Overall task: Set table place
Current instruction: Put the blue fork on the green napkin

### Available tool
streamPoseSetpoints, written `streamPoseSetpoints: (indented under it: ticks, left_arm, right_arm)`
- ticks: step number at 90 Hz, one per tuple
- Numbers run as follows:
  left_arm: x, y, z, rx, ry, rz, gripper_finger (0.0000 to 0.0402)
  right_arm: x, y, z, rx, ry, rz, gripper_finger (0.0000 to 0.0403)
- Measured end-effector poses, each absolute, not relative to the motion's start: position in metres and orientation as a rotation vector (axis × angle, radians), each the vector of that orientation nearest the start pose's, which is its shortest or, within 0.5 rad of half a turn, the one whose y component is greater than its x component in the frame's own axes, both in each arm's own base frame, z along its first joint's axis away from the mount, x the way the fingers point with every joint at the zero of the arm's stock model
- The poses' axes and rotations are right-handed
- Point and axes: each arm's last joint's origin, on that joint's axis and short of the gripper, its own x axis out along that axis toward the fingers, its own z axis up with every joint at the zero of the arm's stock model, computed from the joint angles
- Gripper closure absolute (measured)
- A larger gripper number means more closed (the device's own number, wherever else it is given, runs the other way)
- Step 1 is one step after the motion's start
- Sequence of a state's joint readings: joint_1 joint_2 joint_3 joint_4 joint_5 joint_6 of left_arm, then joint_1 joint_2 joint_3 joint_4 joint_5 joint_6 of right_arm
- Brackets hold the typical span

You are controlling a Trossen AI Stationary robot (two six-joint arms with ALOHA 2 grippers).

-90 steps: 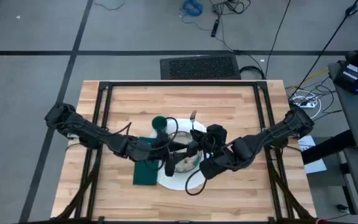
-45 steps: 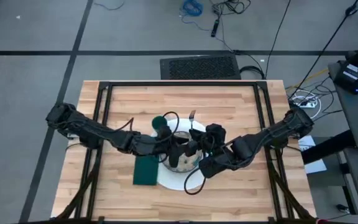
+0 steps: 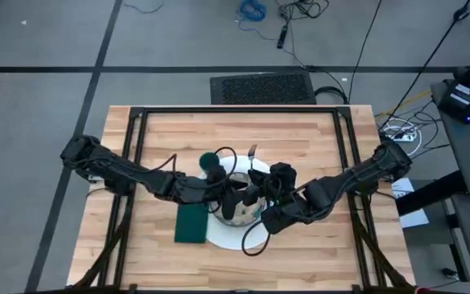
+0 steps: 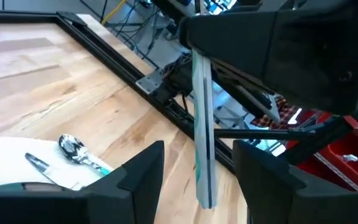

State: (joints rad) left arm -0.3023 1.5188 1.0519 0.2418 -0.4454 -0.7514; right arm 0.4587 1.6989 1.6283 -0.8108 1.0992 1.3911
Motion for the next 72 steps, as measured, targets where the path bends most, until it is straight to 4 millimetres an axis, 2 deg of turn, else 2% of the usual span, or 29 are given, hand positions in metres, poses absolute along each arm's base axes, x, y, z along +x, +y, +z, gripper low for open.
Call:
streamPoseSetpoints:
  ticks: [13,26,30,53,72]
  left_arm:
    - [0.3316,-0.0904,0.2892,-0.659,0.149,0.214,0.0271]
    - [0.331,-0.0903,0.2865,-0.652,0.175,0.224,0.037]
    - [0.3307,-0.0902,0.2859,-0.651,0.182,0.227,0.0386]
    - [0.3306,-0.0904,0.2855,-0.649,0.186,0.228,0.0397]
    - [0.3305,-0.0902,0.2855,-0.647,0.183,0.234,0.0399]
  right_arm:
    - [0.3287,0.1335,0.3455,0.675,0.106,-0.87,0.0399]
    - [0.3288,0.1336,0.345,0.673,0.109,-0.87,0.0399]
    - [0.3288,0.1336,0.3447,0.672,0.115,-0.868,0.0399]
    - [0.3288,0.1338,0.3446,0.661,0.126,-0.864,0.0395]
    - [0.329,0.1342,0.3445,0.659,0.139,-0.854,0.0346]
